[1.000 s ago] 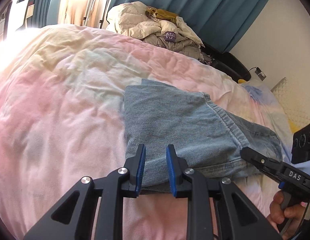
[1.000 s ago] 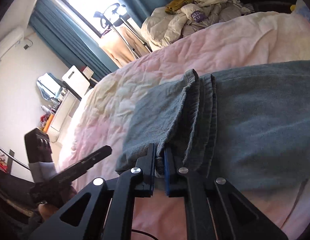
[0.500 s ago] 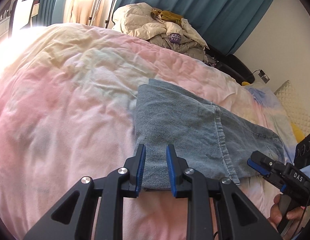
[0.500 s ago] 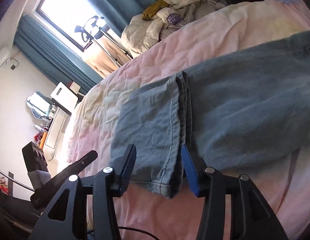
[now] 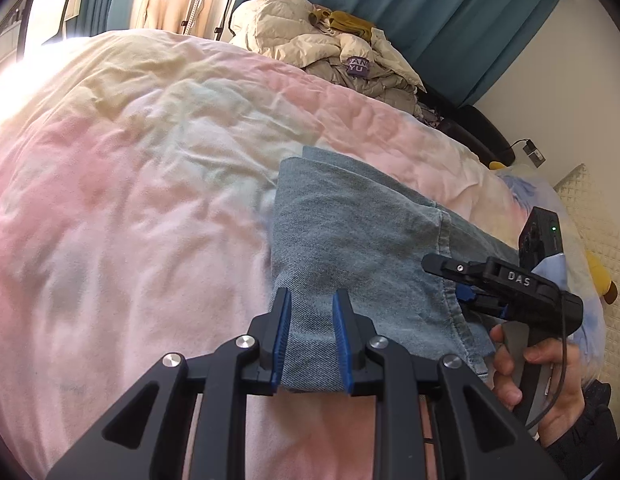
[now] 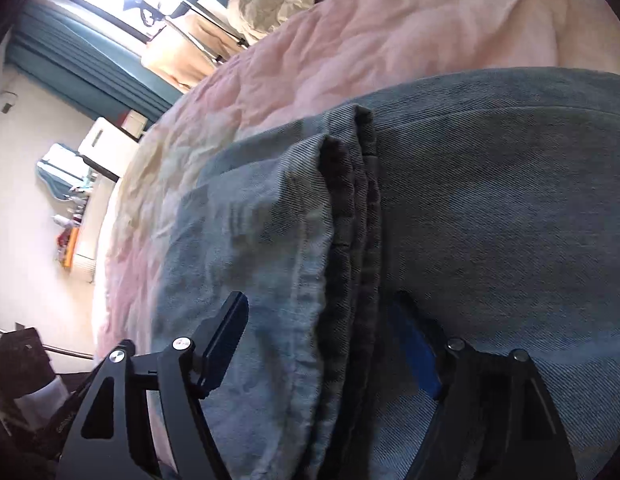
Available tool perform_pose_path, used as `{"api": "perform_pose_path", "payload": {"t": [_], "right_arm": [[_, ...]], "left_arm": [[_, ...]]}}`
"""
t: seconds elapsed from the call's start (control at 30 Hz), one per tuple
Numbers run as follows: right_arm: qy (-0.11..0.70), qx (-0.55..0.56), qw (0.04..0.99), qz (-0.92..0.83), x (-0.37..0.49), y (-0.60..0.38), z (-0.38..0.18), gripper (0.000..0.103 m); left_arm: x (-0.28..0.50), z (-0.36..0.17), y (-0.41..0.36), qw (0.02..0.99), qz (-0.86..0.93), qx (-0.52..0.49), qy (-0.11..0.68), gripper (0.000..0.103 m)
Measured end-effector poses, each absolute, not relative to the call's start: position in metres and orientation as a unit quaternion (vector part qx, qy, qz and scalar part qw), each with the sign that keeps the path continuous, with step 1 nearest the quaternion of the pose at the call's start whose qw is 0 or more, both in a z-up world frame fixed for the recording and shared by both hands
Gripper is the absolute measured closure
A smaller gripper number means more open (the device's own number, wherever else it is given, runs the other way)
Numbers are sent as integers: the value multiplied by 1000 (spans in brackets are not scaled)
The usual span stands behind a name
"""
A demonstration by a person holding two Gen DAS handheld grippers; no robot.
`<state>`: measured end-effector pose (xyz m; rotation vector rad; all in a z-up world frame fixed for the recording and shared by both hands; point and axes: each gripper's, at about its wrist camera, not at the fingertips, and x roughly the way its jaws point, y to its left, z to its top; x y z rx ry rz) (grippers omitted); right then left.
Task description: Fold clothes
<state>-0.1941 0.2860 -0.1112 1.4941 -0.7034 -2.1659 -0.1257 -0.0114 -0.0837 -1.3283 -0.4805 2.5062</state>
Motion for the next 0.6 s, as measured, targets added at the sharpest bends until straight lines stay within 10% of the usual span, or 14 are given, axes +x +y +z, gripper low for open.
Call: {"api": "perform_pose_path", "payload": {"t": [0.2, 0.4, 0.6], "right_arm": [[-287, 507, 261, -770, -196, 283, -105, 40], [-313, 536, 196, -759, -194, 296, -122, 85], [-285, 482, 195, -805, -174, 307, -59, 95]], "left_arm": [[-132, -92, -12, 129, 857, -468, -171, 81], [-134, -93, -13, 121, 860, -467, -167, 81], [-131, -88, -15, 120, 868, -453, -164, 81]]}}
